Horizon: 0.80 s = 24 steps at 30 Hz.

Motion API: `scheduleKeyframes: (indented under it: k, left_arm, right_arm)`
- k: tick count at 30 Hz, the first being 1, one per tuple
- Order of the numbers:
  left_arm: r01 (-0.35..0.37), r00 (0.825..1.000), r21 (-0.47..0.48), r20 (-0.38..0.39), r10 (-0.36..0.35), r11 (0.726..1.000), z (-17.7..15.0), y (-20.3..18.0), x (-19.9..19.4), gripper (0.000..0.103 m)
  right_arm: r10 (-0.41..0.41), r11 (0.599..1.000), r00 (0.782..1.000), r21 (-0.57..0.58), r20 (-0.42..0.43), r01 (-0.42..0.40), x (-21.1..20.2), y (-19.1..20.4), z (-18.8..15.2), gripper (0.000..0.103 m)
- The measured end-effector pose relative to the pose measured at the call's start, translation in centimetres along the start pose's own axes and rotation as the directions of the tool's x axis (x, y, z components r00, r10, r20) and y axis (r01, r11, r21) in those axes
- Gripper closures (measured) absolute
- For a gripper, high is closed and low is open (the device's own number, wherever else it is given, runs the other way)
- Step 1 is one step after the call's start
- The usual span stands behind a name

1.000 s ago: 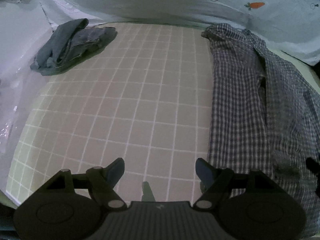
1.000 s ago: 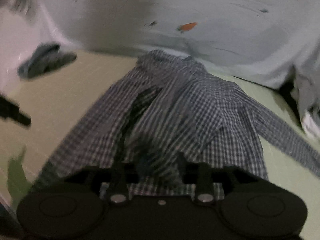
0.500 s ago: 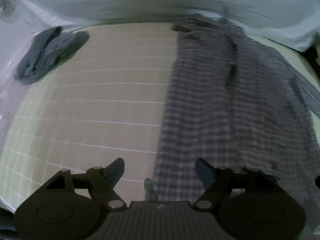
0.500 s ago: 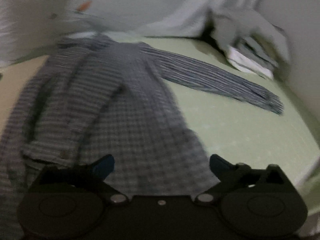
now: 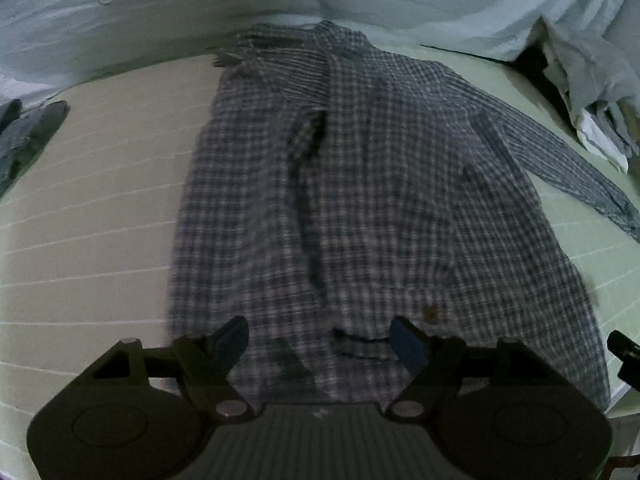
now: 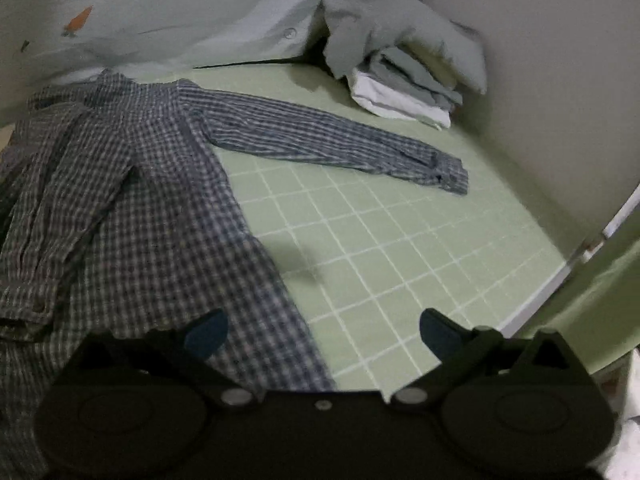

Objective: Fold clothes

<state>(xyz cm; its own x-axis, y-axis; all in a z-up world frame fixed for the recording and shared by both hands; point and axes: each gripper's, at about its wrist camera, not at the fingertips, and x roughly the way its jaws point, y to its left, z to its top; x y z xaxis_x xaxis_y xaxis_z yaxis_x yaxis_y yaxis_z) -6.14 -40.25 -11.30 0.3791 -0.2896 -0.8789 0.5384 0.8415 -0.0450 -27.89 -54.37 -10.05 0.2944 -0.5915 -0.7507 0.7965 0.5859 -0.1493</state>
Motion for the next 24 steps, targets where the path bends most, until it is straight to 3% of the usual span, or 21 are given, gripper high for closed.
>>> scheduleKeyframes:
  k: [2,4,6,7,11,15,17,18,20,24]
  left_arm:
    - [-0.009,1.000,-0.009,0.007,0.009,1.000,-0.1,-0.9,0.6,0.036]
    - [-0.014,1.000,-0.050,0.009,0.014,0.999,-0.2,-1.6,1.3,0.050]
    - [-0.015,1.000,-0.099,0.012,0.016,0.995,-0.4,-2.0,2.0,0.074]
    - [-0.017,1.000,-0.122,0.014,0.019,0.992,-0.5,-2.2,2.5,0.080]
    - [-0.031,0.999,-0.209,-0.015,0.028,0.978,-0.9,-2.3,4.0,0.082]
    - [-0.035,0.999,-0.299,-0.017,0.031,0.954,-0.6,-1.6,4.5,0.070]
    - [-0.048,0.999,-0.304,-0.017,0.045,0.951,-0.3,-1.8,4.9,0.070]
    - [-0.058,0.998,-0.294,-0.015,0.056,0.954,-0.3,-1.9,5.0,0.077]
    - [-0.078,0.997,-0.268,-0.015,0.077,0.960,-0.1,-2.2,5.0,0.103]
    - [-0.053,0.998,-0.255,0.010,0.058,0.965,0.3,-1.9,3.8,0.103]
  right_arm:
    - [0.028,0.999,1.000,0.034,-0.009,-0.028,1.0,-1.3,0.4,0.000]
    - [0.053,0.998,0.998,0.042,-0.019,-0.052,2.4,-2.4,1.1,0.000]
    - [0.072,0.997,0.997,0.032,-0.006,-0.072,3.7,-3.0,1.8,0.000]
    - [0.085,0.996,0.996,0.026,0.010,-0.085,4.4,-3.3,2.2,0.000]
    - [0.127,0.992,0.991,-0.010,0.027,-0.127,6.5,-4.2,3.5,0.000]
    - [0.152,0.988,0.988,-0.034,0.005,-0.152,7.3,-4.6,4.0,0.000]
    - [0.167,0.985,0.986,-0.050,-0.009,-0.167,7.7,-4.3,3.8,0.000]
    - [0.175,0.983,0.984,-0.057,-0.014,-0.176,7.9,-4.2,3.6,0.001]
    - [0.195,0.978,0.980,-0.067,-0.028,-0.197,8.1,-4.2,3.3,0.006]
    - [0.219,0.973,0.975,-0.068,-0.049,-0.222,8.2,-4.4,3.3,0.010]
